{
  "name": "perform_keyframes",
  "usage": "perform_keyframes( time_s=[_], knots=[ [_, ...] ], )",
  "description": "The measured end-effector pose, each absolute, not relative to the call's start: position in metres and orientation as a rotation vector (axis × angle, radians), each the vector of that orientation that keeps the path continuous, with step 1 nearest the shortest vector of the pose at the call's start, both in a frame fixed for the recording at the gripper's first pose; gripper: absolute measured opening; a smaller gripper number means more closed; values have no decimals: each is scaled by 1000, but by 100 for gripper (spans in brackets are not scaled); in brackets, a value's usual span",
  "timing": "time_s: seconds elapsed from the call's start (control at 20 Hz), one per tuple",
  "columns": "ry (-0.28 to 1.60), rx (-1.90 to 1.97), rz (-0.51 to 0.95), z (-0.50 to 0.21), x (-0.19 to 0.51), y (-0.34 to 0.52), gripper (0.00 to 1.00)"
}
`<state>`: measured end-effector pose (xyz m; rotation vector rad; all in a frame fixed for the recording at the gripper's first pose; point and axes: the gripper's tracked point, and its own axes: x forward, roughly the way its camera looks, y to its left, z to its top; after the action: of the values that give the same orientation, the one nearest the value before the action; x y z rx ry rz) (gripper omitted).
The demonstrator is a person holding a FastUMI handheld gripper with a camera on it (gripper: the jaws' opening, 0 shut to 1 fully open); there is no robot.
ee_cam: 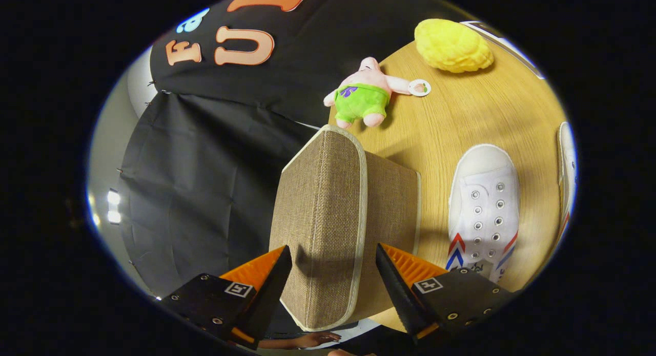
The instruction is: Open the storage box then place both shoes into the box .Put the left shoe in first, then the right shoe, with the right side of both shoes facing outward in a uniform manner.
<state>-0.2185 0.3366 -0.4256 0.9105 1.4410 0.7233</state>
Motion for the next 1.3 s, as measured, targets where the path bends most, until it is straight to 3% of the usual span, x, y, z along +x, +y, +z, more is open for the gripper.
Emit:
perform_keyframes(
  time_s=[0.35, 0.55, 0.75, 0.85, 1.0, 1.2, 1.3],
  knots=[
    [1435, 955, 812, -417, -226, 350, 98],
    [1429, 1042, 800, -402, -214, 333, 92],
    [1373, 1142, 808, -379, -198, 315, 76],
    [1328, 1198, 815, -365, -186, 312, 63],
    [1388, 1142, 795, -384, -201, 314, 44],
    [1445, 1132, 765, -396, -211, 330, 30],
    [1439, 1177, 769, -387, -208, 335, 15]
  ],
)
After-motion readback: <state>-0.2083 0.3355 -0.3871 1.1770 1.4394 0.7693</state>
